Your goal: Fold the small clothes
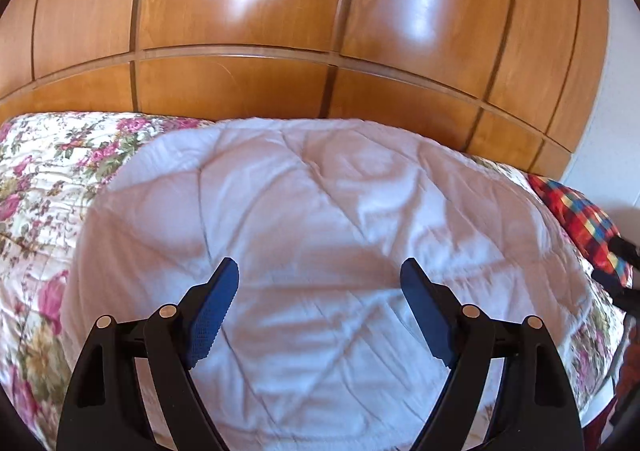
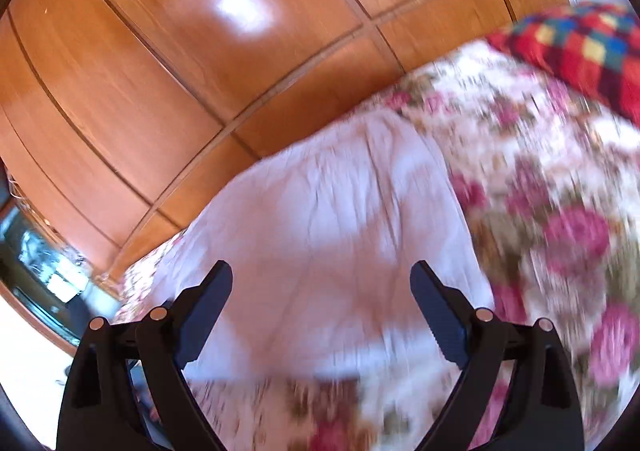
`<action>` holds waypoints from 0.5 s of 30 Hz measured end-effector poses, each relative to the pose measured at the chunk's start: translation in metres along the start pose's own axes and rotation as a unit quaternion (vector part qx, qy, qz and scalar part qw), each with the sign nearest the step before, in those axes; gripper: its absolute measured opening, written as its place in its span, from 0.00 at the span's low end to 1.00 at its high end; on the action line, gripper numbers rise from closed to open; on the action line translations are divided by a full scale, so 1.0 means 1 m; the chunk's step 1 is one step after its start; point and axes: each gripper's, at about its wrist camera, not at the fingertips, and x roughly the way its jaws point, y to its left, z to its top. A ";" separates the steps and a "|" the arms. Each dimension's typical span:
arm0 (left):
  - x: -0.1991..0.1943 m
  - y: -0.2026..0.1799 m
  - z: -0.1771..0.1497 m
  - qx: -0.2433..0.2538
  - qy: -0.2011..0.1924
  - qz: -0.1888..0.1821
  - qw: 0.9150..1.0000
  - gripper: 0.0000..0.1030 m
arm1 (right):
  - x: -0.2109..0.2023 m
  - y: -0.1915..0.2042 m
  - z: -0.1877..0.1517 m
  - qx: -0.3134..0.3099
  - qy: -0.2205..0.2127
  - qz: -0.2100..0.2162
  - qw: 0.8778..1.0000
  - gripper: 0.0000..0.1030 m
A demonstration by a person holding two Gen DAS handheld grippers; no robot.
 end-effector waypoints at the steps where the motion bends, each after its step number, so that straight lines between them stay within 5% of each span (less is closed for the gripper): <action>1: 0.000 -0.003 -0.003 0.004 0.005 -0.002 1.000 0.80 | -0.004 -0.005 -0.007 0.013 0.007 0.000 1.000 0.88; 8: 0.006 -0.007 -0.023 0.003 0.039 0.003 0.999 0.80 | -0.007 -0.045 -0.042 0.100 0.041 0.003 0.994 0.88; 15: 0.005 -0.005 -0.024 0.003 0.051 0.009 0.999 0.80 | 0.026 -0.058 -0.030 0.150 -0.023 0.026 0.988 0.91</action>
